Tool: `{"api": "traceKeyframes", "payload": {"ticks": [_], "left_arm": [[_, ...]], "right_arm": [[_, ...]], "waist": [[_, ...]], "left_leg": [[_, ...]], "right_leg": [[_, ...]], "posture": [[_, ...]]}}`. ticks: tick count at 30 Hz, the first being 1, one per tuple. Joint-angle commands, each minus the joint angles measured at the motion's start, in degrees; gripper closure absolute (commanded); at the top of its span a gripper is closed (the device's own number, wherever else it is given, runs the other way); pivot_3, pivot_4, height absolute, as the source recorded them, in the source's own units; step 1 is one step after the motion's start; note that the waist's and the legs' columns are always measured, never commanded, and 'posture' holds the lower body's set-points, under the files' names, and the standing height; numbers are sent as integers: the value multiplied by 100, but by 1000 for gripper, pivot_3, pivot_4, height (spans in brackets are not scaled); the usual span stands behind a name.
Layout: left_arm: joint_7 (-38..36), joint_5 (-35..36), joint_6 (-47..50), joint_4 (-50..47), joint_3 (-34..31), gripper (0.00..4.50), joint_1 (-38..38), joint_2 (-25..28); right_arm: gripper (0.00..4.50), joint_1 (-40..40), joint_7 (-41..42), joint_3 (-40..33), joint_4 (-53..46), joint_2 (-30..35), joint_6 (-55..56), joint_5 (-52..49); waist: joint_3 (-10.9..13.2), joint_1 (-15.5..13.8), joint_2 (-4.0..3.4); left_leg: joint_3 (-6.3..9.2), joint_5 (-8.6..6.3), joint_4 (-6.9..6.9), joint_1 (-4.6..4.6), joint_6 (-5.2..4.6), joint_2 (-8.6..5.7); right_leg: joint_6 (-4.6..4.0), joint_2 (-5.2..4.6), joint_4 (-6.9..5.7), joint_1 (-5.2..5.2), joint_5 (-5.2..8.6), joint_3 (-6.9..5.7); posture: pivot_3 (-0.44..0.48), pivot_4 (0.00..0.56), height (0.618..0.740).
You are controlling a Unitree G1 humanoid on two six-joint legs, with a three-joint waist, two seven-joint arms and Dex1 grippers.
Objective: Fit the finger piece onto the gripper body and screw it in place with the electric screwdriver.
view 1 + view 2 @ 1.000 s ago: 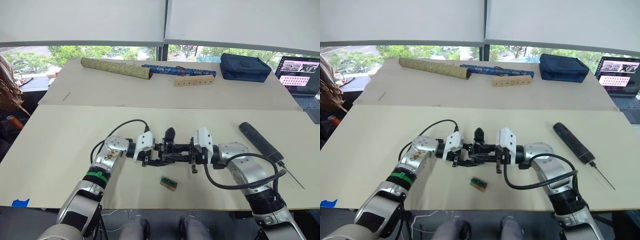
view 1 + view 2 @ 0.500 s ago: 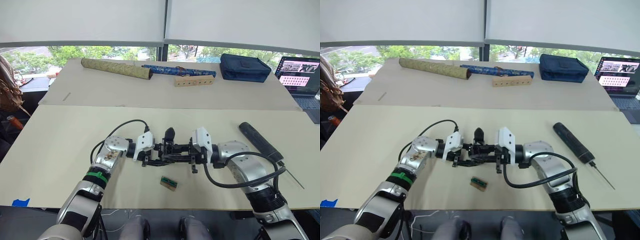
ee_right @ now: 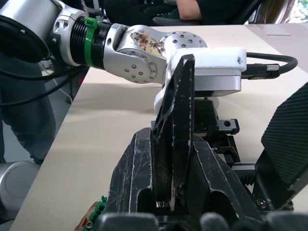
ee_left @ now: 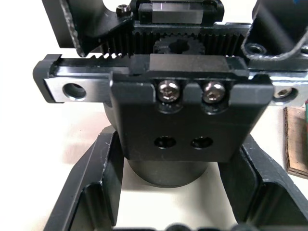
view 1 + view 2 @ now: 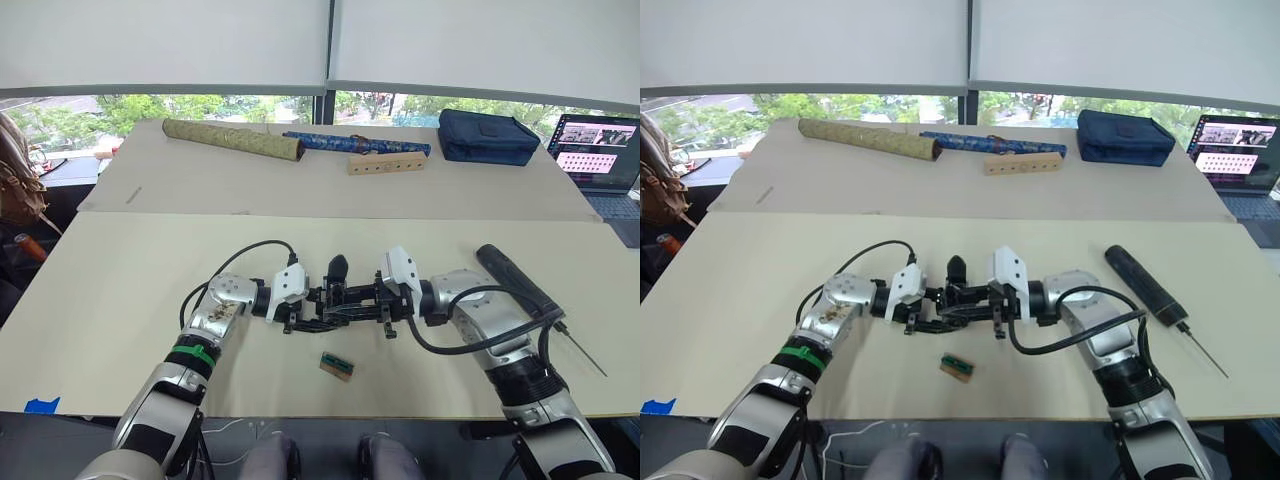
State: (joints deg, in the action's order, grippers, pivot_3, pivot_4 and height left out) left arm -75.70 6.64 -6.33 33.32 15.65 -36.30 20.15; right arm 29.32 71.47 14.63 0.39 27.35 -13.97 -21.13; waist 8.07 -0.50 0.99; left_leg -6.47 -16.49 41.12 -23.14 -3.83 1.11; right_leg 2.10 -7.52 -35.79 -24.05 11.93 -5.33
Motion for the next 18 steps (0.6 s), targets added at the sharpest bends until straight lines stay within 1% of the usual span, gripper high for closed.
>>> {"api": "traceKeyframes", "payload": {"ticks": [1,6,9,13,18], "left_arm": [[-77,-149,84,37,158,2226,121,18],[-58,-142,100,-2,150,2226,128,13],[-47,-131,120,-44,146,2226,150,22],[-31,-121,140,-79,139,2226,171,31],[-19,-109,175,-130,138,2226,194,50]], "right_arm": [[4075,20,240,253,227,63,-78,178],[4075,27,401,412,485,187,-183,334],[4075,92,290,436,617,193,-299,422],[4076,217,189,470,856,177,-178,566],[4076,341,185,617,977,320,-26,808]], "waist": [[-1,0,0],[-11,0,1],[-23,1,2],[-29,12,2],[-35,37,0]], "left_leg": [[0,0,0,0,0,0],[0,0,-1,1,0,0],[0,-1,-2,1,0,1],[-1,-1,-2,6,0,3],[-2,-1,-3,26,0,8]], "right_leg": [[0,0,1,0,0,0],[0,0,1,0,0,0],[0,0,2,1,0,0],[0,0,1,3,0,1],[-2,-1,5,14,1,4]], "posture": [[0,150,740],[0,150,740],[0,150,740],[0,150,740],[0,150,740]]}}
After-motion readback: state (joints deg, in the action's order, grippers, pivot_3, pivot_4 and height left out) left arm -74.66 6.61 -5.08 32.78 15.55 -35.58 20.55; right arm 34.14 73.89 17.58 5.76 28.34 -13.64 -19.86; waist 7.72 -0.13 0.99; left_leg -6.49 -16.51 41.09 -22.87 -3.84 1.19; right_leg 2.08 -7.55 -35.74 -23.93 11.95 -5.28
